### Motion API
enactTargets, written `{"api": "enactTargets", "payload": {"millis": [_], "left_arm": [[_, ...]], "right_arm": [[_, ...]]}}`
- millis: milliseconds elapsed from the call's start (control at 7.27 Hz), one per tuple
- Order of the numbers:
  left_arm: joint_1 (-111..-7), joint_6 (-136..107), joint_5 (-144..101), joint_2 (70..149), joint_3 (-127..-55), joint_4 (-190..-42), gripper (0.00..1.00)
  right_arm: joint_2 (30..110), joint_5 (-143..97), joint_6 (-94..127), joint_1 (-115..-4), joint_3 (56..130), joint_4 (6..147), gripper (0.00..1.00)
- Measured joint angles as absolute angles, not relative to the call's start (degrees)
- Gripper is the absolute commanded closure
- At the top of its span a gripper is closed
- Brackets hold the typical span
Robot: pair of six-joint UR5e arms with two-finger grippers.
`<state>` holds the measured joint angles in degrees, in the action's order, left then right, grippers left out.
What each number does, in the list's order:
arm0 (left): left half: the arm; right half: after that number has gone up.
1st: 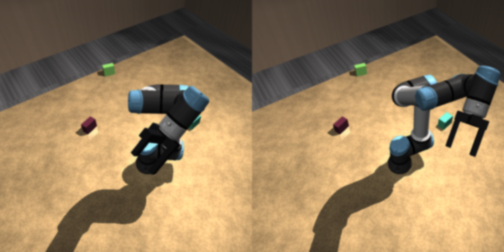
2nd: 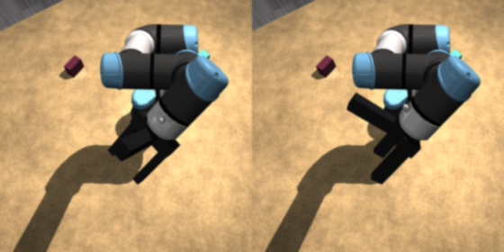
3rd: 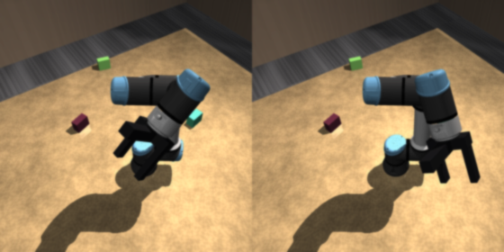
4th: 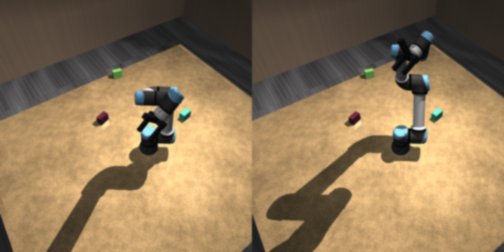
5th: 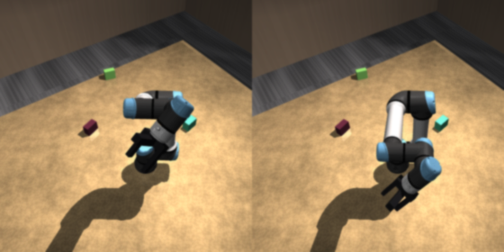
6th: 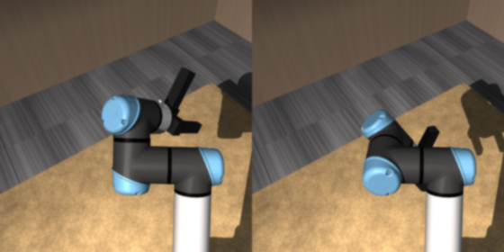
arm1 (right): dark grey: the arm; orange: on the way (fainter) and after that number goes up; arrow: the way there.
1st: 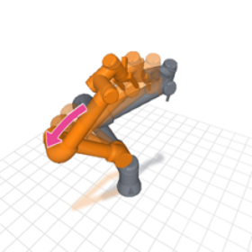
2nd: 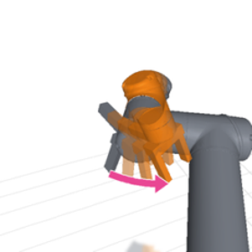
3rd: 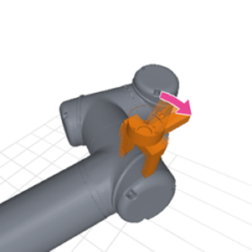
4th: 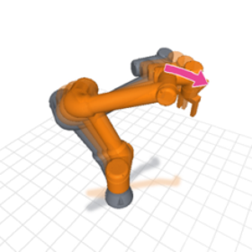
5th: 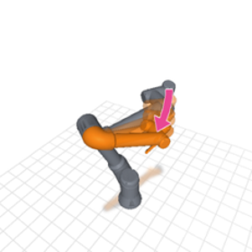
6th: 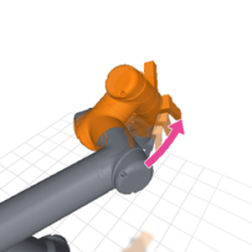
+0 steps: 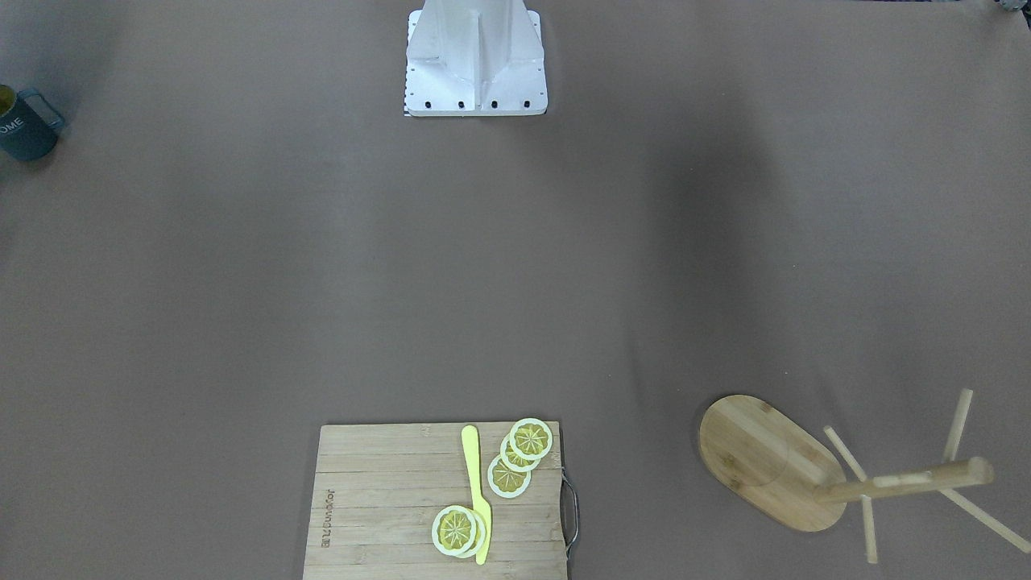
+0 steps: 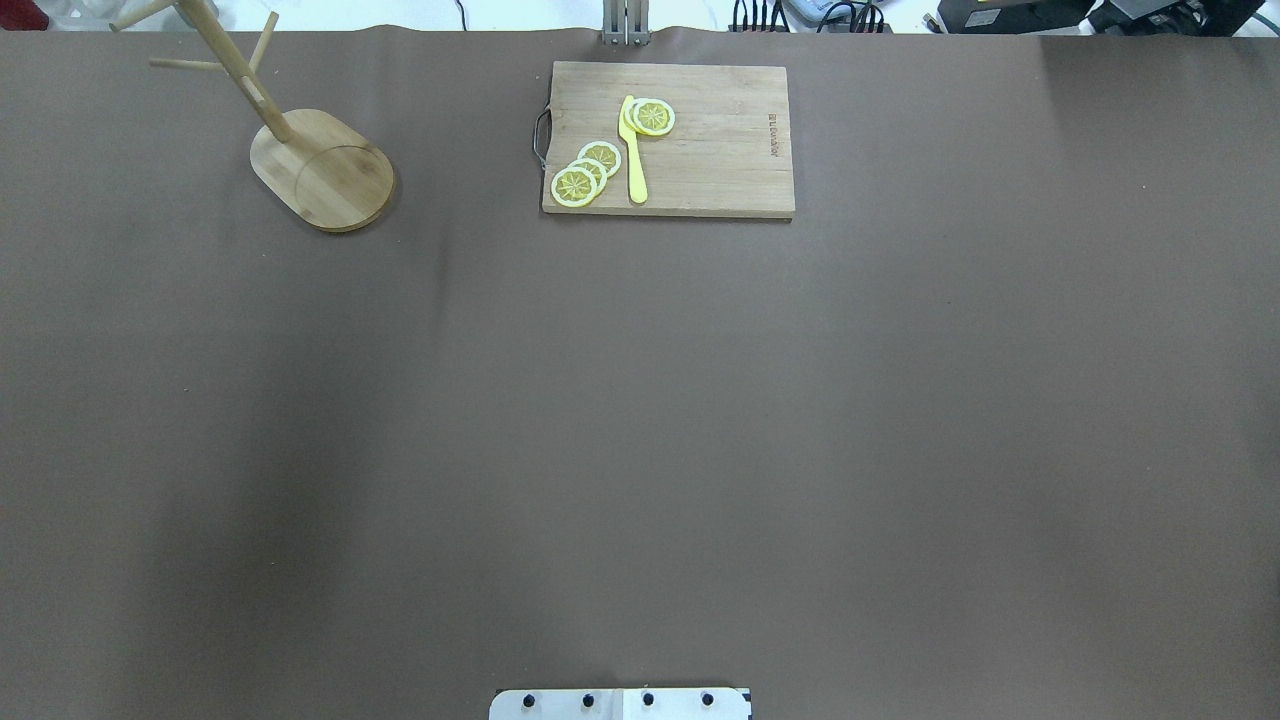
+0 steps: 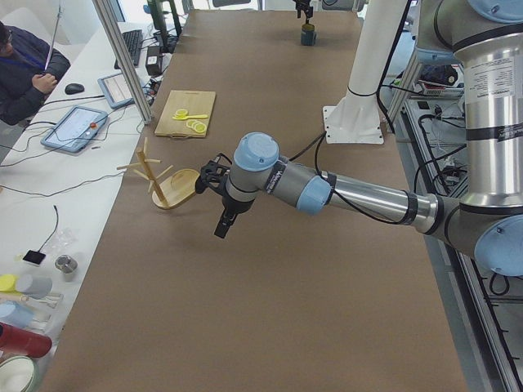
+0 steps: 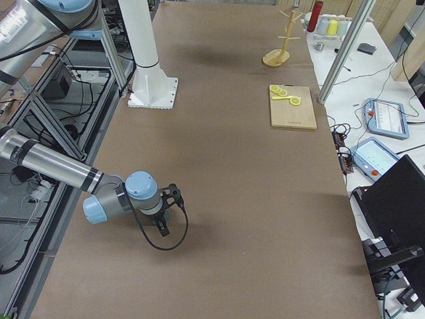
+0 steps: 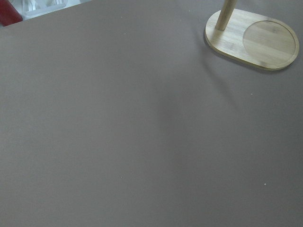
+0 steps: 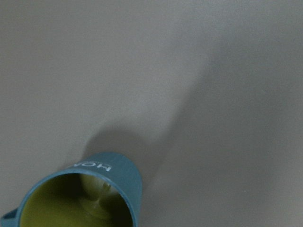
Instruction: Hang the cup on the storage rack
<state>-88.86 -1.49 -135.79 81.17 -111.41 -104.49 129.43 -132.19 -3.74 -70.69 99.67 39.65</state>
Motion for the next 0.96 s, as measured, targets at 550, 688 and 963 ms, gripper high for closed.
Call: {"api": "enactTargets", "payload": {"millis": [550, 688, 963], "left_arm": [[-88.91, -1.49, -135.79, 81.02, -111.48, -105.34, 0.0], [-88.91, -1.49, -135.79, 80.98, -111.46, -105.48, 0.0], [-88.89, -1.49, -135.77, 80.95, -111.42, -105.55, 0.0]], "right_arm": [[128.82, -132.11, 7.73, -67.11, 98.44, 34.76, 0.03], [128.89, -132.1, 9.35, -66.64, 98.34, 34.28, 0.04], [129.07, -131.89, 10.29, -65.77, 98.18, 33.95, 0.17]]}}
